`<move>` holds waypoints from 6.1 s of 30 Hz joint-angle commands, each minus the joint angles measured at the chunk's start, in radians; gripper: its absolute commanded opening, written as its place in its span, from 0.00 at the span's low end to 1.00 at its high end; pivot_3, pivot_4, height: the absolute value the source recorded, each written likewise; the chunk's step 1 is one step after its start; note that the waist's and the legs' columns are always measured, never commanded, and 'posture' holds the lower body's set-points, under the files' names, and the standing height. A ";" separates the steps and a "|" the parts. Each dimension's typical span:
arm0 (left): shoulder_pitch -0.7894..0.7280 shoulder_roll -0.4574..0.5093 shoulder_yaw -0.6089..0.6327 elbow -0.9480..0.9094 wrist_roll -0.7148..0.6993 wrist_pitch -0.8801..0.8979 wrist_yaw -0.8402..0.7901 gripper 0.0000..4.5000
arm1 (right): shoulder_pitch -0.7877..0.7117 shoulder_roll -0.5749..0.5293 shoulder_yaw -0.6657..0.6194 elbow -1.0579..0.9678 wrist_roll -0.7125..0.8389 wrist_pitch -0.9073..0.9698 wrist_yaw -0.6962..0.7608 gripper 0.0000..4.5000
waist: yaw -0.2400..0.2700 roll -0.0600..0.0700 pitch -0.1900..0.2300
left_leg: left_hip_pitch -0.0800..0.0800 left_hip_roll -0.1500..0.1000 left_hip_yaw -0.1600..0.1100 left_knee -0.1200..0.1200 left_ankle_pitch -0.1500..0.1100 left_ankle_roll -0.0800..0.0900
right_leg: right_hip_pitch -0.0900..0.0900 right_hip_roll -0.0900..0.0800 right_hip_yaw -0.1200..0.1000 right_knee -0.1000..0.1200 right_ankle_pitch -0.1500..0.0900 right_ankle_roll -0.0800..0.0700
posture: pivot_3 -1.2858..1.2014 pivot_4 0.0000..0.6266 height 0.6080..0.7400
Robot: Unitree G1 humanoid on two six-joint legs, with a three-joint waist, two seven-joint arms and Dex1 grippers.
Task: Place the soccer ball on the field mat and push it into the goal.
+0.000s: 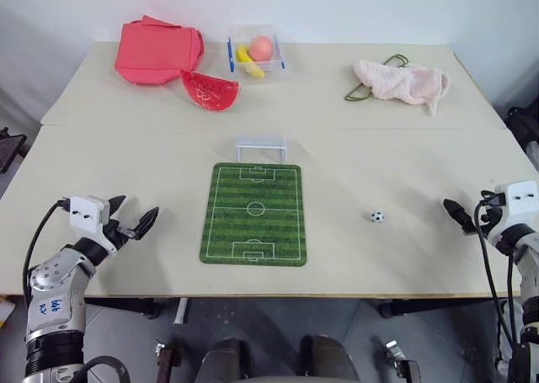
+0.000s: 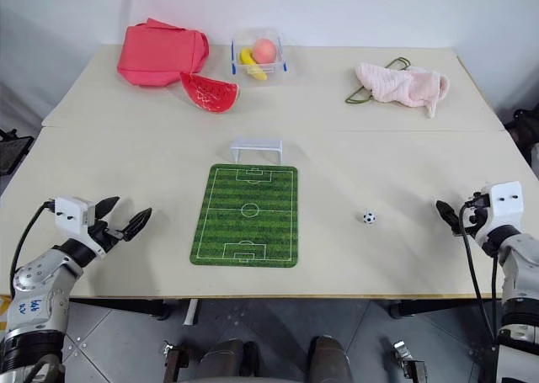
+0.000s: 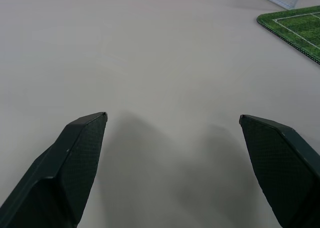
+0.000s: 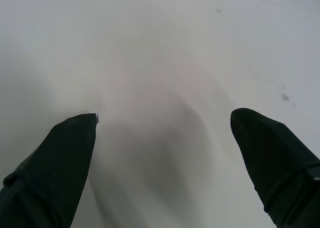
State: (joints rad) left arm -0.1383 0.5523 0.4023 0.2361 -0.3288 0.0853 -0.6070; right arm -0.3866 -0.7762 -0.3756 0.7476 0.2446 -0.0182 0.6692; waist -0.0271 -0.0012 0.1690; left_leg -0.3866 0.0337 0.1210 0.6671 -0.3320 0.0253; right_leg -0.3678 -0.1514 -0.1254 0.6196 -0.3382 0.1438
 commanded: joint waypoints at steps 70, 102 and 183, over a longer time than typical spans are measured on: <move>-0.030 0.039 -0.063 0.014 -0.325 -0.172 -0.867 1.00 | -0.235 0.183 0.671 -0.873 0.002 0.439 0.620 0.19 | -0.007 -0.001 0.001 | -0.002 0.005 -0.002 0.015 -0.001 -0.001 | -0.002 0.003 -0.001 0.010 0.000 0.000 | 0.52 0.24 1.00; 0.005 0.028 -0.076 -0.022 -0.305 -0.230 -0.780 1.00 | -0.384 0.491 0.899 -0.530 -0.200 0.251 0.575 0.36 | -0.011 -0.002 0.000 | -0.006 -0.002 -0.002 0.016 -0.002 0.001 | -0.006 0.000 -0.004 0.013 0.000 0.000 | 0.52 0.24 1.00; -0.069 0.132 0.002 0.049 -0.204 -0.009 -0.452 1.00 | -0.132 0.111 0.252 -0.378 0.122 0.120 0.604 0.99 | -0.012 -0.003 0.002 | -0.005 -0.001 0.001 0.015 -0.003 0.001 | -0.007 0.000 -0.003 0.011 0.000 0.000 | 0.52 0.24 1.00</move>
State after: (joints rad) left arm -0.2141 0.6541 0.3797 0.3362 -0.5139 0.0697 -1.0579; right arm -0.5177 -0.6414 -0.1018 0.3720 0.3610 0.1268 1.2570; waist -0.0389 -0.0045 0.1707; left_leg -0.3916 0.0335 0.1223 0.6819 -0.3349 0.0266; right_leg -0.3743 -0.1516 -0.1281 0.6311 -0.3379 0.1437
